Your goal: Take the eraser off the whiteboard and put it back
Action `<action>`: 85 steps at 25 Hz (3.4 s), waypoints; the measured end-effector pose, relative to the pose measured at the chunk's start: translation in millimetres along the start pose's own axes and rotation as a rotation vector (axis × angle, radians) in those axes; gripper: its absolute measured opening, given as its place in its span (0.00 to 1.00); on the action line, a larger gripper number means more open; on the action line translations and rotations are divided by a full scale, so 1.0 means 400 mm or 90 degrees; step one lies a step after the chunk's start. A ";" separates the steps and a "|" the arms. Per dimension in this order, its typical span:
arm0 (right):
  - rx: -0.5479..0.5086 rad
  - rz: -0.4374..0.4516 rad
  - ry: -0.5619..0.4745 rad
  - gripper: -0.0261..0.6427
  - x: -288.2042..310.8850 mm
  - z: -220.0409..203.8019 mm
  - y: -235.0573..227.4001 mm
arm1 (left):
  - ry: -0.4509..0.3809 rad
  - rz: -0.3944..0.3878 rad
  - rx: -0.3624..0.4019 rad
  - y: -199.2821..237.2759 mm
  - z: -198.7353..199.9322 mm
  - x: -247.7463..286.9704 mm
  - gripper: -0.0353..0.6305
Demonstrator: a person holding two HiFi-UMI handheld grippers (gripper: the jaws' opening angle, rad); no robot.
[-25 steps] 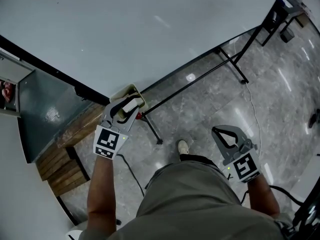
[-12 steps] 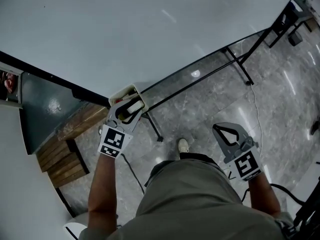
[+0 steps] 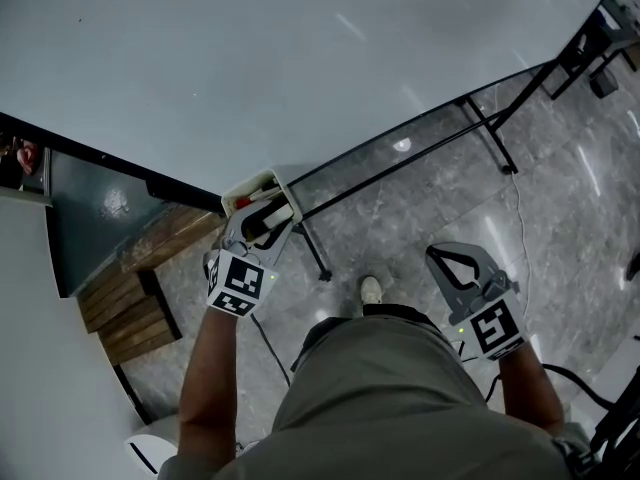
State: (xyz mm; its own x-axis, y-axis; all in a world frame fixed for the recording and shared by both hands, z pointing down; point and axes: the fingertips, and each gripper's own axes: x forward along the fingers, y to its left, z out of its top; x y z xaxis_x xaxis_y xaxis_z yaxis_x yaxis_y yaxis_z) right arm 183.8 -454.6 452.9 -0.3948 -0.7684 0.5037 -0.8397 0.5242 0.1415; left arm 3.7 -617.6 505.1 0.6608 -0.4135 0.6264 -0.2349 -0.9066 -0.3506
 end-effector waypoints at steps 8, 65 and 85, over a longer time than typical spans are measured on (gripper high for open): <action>0.006 0.026 -0.007 0.04 0.029 -0.008 -0.012 | 0.029 0.006 0.004 0.001 0.002 0.008 0.30; -0.163 0.120 -0.081 0.04 -0.333 0.137 0.898 | -0.260 0.062 -0.188 -0.758 -0.019 -1.007 0.06; -0.180 0.161 -0.132 0.04 -0.849 -0.150 0.789 | -0.249 0.130 -0.260 -1.256 0.330 -0.992 0.06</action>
State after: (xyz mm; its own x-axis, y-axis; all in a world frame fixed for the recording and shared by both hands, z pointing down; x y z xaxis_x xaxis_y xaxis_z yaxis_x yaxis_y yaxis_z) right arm 75.2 -6.2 377.8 -0.6659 -0.6449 0.3751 -0.5830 0.7635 0.2778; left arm -46.3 13.0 340.8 0.7688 -0.5908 0.2447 -0.5881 -0.8035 -0.0925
